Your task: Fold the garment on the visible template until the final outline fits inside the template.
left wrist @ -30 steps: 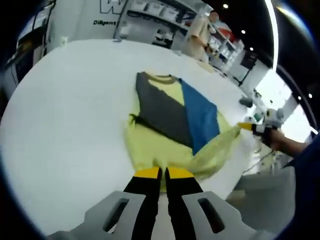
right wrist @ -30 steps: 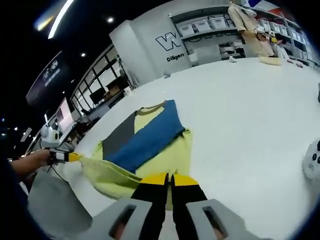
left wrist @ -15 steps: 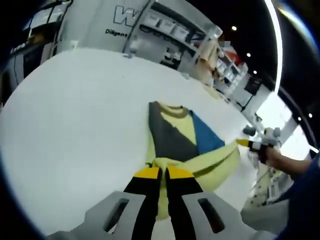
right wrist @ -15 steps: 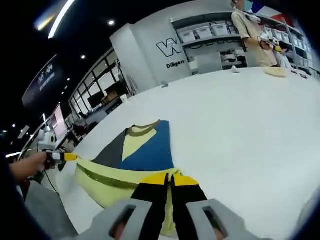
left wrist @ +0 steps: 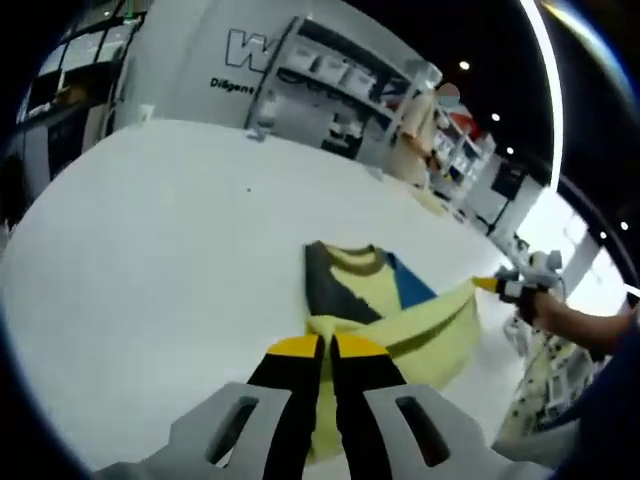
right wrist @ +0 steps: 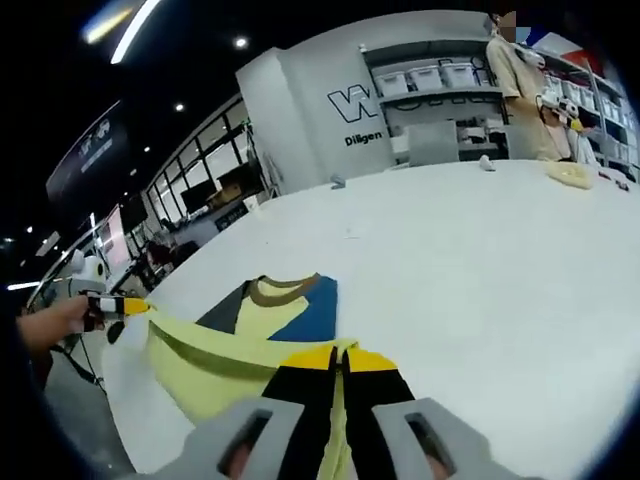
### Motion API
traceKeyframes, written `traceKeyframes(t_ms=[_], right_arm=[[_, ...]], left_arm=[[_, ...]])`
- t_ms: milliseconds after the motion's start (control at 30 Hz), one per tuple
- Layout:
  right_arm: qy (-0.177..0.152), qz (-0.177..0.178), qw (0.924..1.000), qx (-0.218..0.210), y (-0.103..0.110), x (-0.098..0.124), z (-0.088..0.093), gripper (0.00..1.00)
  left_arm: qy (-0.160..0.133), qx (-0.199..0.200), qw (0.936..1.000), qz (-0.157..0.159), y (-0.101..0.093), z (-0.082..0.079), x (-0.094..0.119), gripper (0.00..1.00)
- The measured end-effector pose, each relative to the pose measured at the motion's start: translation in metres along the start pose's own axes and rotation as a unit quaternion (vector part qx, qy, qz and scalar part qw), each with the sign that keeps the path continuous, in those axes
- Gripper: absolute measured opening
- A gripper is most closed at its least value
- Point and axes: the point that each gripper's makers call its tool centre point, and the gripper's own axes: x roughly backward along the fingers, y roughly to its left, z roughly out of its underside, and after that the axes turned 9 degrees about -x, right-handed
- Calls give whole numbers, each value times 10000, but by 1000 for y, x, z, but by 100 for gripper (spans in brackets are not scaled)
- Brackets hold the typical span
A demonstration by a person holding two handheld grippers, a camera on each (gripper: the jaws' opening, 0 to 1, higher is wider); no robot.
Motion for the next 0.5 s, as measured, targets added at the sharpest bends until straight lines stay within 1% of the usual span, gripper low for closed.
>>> traceKeyframes(t_ms=[33, 67, 133, 167, 200, 267, 367, 433, 500], right_arm=[[-15, 2, 10000, 13, 0, -2, -3, 0], [-30, 1, 10000, 39, 0, -5, -6, 0], [-79, 0, 9999, 81, 1, -10, -15, 0], [-89, 1, 9999, 89, 1, -11, -17, 0], [-124, 3, 9999, 114, 1, -14, -23, 0], [-177, 9, 9997, 151, 0, -19, -31, 0], [-243, 18, 9996, 165, -1, -25, -42, 0], [-274, 35, 9994, 199, -2, -30, -48, 0], [-284, 48, 9993, 246, -2, -36, -53, 0]], left_arm=[[-47, -22, 10000, -29, 3, -5, -3, 1], [-56, -24, 10000, -33, 4, -6, -3, 1], [-143, -44, 9999, -86, 0, -15, -7, 1], [-172, -46, 9998, -110, 3, -18, -9, 1], [-219, -73, 9996, -144, 8, -22, -14, 1], [-313, -112, 9993, -184, 8, -30, -16, 1], [-417, -92, 9988, -229, 10, -39, -23, 1], [-472, -99, 9985, -255, 8, -43, -25, 1], [-517, -95, 9981, -310, 12, -46, -30, 1]])
